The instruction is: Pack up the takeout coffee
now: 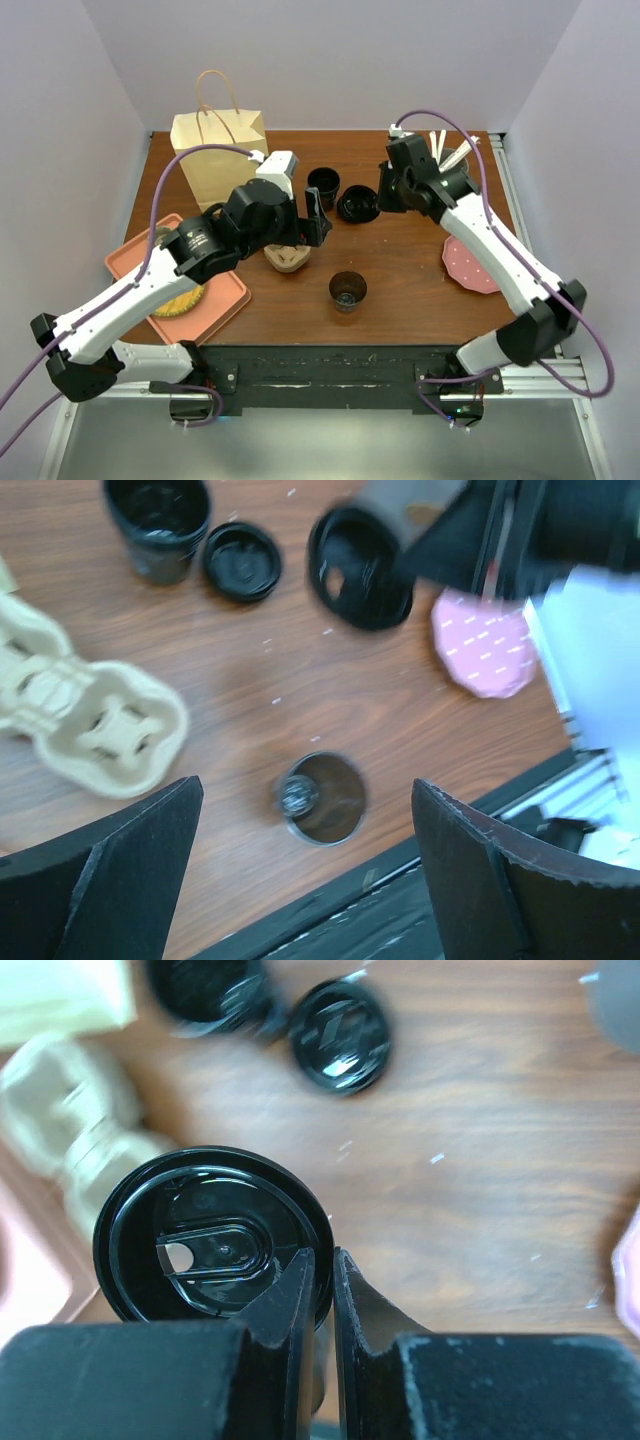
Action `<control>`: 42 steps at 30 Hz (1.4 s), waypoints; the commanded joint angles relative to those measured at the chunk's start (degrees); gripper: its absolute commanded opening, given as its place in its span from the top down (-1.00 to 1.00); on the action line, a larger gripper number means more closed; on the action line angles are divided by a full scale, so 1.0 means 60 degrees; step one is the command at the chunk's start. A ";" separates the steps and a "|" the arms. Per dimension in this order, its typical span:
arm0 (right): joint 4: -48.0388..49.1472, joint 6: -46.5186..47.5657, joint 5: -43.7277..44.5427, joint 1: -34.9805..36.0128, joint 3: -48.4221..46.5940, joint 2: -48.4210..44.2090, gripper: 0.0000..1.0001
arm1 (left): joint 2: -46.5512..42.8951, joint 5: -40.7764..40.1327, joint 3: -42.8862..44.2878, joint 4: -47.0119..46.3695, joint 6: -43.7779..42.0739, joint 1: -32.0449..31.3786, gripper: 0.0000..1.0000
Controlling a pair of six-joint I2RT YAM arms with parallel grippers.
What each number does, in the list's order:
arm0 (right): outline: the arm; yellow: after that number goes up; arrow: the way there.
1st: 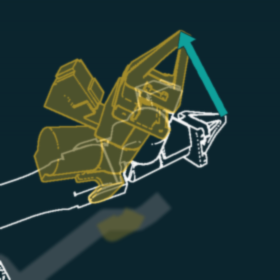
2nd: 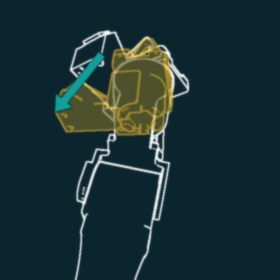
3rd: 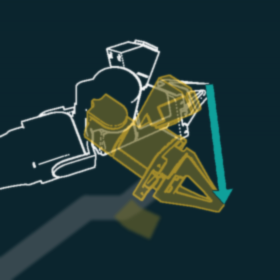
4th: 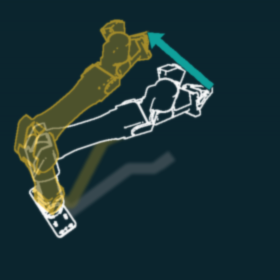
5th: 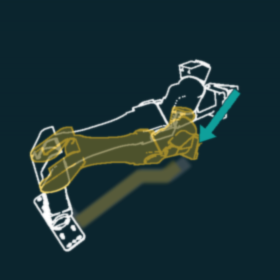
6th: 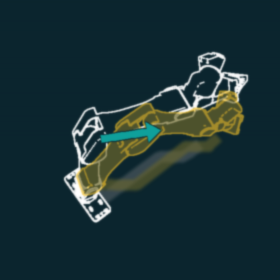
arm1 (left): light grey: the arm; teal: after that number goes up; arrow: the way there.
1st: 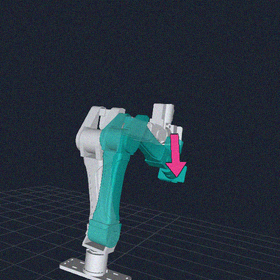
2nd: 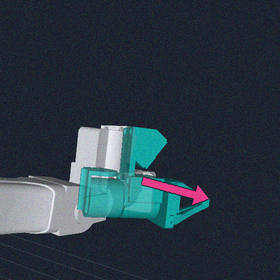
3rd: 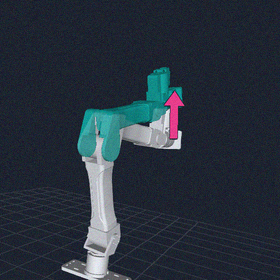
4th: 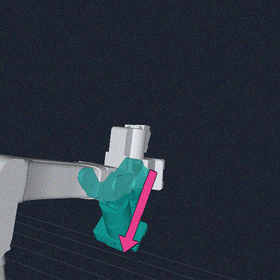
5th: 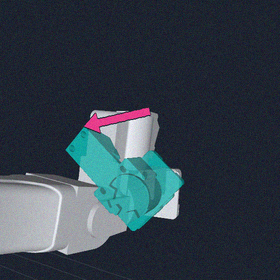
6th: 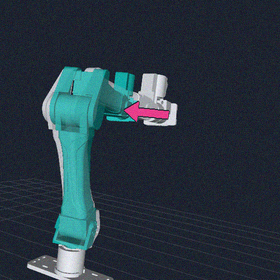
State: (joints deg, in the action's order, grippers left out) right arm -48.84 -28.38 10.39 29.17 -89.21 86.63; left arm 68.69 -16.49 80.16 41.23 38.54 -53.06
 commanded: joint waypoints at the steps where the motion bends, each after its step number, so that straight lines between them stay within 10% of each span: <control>1: 0.0185 0.0116 -0.1202 0.0309 0.0600 -0.1151 0.84 | 0.0314 0.0332 0.0877 -0.0311 0.0446 0.0098 -0.80; 11: -0.0019 0.0394 -0.2508 0.0353 0.0630 -0.2235 0.83 | 0.0916 0.1459 0.1142 -0.0470 0.0300 0.0113 -0.78; 26: -0.0224 0.0614 -0.3036 0.0353 0.1070 -0.3012 0.83 | 0.1647 0.2353 0.1141 -0.1043 0.0563 0.0113 -0.18; 33: -0.0283 0.0570 -0.3153 0.0353 0.1040 -0.3203 0.81 | 0.2132 0.2221 0.1479 -0.0646 0.0314 0.0112 0.65; 36: -0.0254 0.0468 -0.3372 0.0354 0.1025 -0.3363 0.64 | 0.1942 0.2367 0.1289 -0.0952 0.0183 0.0112 0.99; 42: 0.0564 -0.0498 -0.3987 0.0339 0.0923 -0.4198 0.02 | 0.0742 0.3959 -0.0261 -0.3275 -0.1587 0.0127 1.00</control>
State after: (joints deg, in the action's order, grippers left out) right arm -51.13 -27.24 -9.41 31.18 -82.85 65.80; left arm 80.12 -1.23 83.50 34.04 37.85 -52.14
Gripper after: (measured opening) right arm 0.445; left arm 0.136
